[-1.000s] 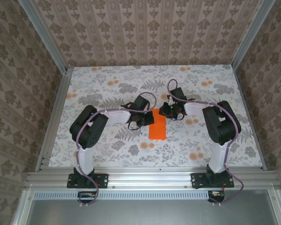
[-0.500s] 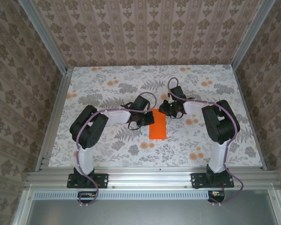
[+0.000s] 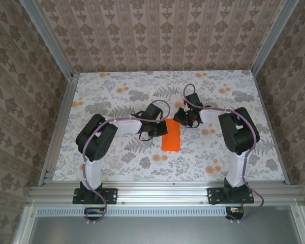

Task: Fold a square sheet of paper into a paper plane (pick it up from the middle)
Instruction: First fold the square sheet of paper in half at the center of the table.

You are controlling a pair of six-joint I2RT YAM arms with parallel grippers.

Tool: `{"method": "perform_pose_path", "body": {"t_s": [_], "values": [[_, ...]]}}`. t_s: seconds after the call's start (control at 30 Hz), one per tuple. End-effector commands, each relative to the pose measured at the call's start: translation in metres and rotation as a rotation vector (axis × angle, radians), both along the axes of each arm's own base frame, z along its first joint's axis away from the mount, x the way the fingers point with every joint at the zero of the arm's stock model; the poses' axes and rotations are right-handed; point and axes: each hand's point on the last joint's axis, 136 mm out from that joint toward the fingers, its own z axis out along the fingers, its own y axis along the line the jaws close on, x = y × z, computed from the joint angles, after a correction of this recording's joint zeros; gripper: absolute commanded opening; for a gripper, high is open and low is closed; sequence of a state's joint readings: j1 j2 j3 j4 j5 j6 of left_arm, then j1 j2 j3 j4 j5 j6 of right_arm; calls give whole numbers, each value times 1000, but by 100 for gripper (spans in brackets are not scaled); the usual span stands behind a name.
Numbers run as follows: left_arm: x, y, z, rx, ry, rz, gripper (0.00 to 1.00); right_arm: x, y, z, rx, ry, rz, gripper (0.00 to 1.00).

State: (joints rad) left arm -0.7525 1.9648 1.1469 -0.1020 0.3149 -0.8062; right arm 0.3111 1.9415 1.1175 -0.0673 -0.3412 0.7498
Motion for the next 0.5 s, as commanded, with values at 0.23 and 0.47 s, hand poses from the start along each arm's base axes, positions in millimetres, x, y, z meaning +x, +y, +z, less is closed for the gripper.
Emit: {"method": "perform_pose_path", "body": {"t_s": [0.23,0.47], "values": [[-30,35,-54,203,125,-19,7,-41,11,17,72,17,146,14],[-30,36,-54,208,126,-18,7,-76,9,-7,75,107,186,14]]}}
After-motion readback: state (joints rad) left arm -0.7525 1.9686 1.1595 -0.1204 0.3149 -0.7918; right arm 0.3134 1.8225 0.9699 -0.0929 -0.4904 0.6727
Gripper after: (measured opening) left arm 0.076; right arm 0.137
